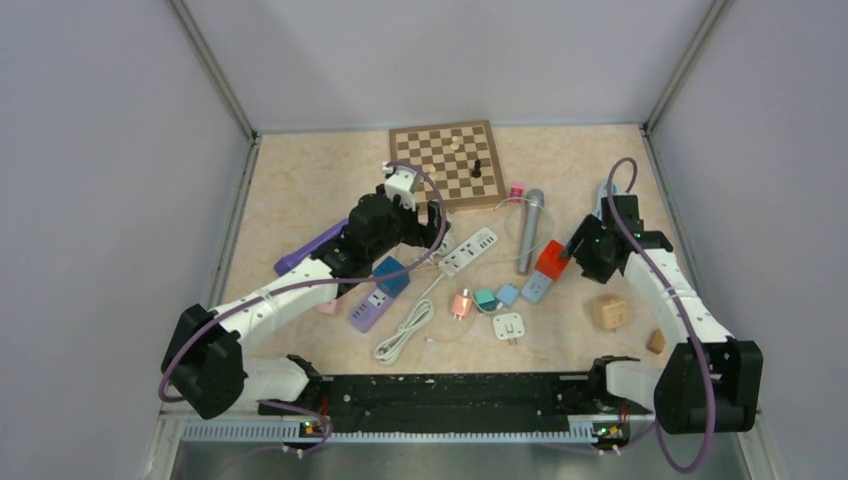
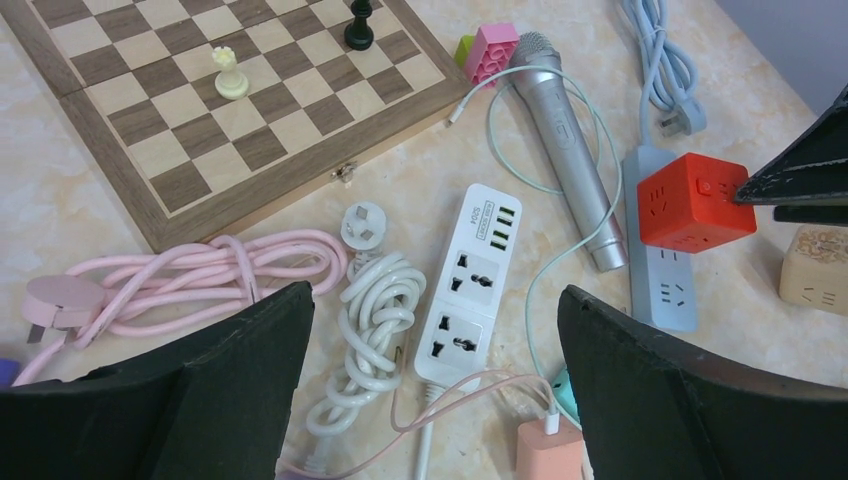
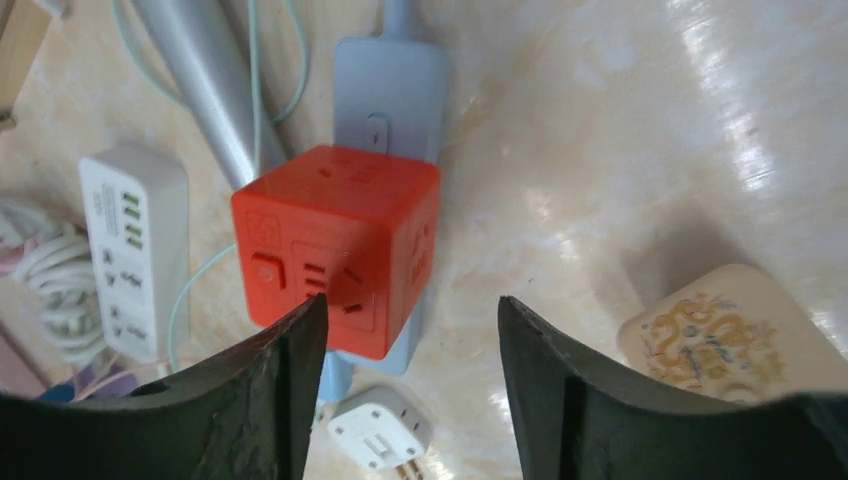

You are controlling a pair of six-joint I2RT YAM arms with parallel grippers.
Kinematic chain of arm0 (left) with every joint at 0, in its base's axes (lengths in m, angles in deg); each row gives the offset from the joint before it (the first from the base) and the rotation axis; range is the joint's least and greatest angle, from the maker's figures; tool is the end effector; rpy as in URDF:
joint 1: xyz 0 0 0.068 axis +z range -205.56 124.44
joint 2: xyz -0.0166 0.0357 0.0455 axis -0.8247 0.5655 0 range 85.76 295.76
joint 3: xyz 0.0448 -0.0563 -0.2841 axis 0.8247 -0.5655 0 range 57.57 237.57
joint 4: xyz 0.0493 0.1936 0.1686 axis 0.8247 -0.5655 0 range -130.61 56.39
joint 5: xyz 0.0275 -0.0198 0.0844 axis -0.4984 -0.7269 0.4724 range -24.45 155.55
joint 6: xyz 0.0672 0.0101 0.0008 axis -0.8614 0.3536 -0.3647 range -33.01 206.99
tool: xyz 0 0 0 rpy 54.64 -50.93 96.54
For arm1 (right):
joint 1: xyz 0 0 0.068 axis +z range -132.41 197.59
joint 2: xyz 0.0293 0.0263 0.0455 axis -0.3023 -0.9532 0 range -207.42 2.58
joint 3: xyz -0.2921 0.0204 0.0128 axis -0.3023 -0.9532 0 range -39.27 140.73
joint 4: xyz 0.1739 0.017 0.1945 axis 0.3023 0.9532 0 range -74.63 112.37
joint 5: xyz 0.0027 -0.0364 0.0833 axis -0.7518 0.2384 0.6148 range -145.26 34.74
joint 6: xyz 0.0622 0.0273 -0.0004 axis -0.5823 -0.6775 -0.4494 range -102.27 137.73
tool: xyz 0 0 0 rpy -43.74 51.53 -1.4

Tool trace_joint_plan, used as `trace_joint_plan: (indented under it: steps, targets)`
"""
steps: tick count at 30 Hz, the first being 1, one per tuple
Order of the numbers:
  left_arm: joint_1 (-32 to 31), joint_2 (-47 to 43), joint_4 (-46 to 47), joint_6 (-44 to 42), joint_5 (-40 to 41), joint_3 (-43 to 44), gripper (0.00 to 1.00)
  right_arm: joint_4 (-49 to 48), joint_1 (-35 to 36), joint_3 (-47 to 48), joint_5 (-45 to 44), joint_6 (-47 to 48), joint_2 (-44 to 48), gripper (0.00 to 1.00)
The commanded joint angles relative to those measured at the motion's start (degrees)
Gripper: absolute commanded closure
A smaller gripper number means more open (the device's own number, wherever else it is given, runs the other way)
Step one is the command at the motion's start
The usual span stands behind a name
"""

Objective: Insert the plug

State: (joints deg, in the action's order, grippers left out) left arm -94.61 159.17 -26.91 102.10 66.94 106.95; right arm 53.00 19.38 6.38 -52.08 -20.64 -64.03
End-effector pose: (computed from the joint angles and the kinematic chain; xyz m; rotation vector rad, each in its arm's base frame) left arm 0.2414 -0.1941 0.3034 0.3817 1.8831 -0.6228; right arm 0.2239 0.0100 0.2337 0.8050 2.5006 0.3220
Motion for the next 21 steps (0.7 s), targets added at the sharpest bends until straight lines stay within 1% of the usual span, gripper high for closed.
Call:
trace_joint_plan:
  steps: [1, 2, 3, 5, 8, 12, 17, 21]
  targets:
    - [0.2, -1.5, 4.3, 0.1, 2.0, -0.9, 0.04, 5.7, 0.5, 9.3, -10.7, 2.6, 0.1, 0.22]
    - [0.3, -1.8, 4.5, 0.1, 2.2, -1.2, 0.04, 6.2, 0.4, 11.6, -12.1, 4.2, -0.1, 0.13]
    - [0.4, -2.1, 4.8, 0.1, 2.4, -1.5, 0.03, 6.6, 0.4, 14.0, -13.2, 6.1, -0.6, 0.06]
    - [0.5, -2.8, 5.3, -0.2, 2.9, -2.3, 0.03, 8.8, 0.5, 16.3, -16.6, 8.9, -2.8, 0.01]
    - [0.6, -3.8, 5.9, -0.4, 3.6, -3.2, 0.03, 10.7, 0.2, 15.4, -18.7, 9.5, -4.1, 0.01]
    - [0.7, -4.8, 5.6, -1.6, 4.0, -3.6, 0.03, 15.6, -1.5, 10.4, -21.3, 4.7, -3.0, 0.01]
    - [0.8, -5.3, 5.0, -2.6, 4.3, -4.0, 0.02, 19.3, -9.5, 5.5, -20.3, 1.0, 0.7, 0.02]
    - [1.0, -5.0, 4.8, -2.8, 4.0, -4.2, 0.02, 21.2, -11.3, 4.4, -21.6, -0.7, 1.7, 0.02]
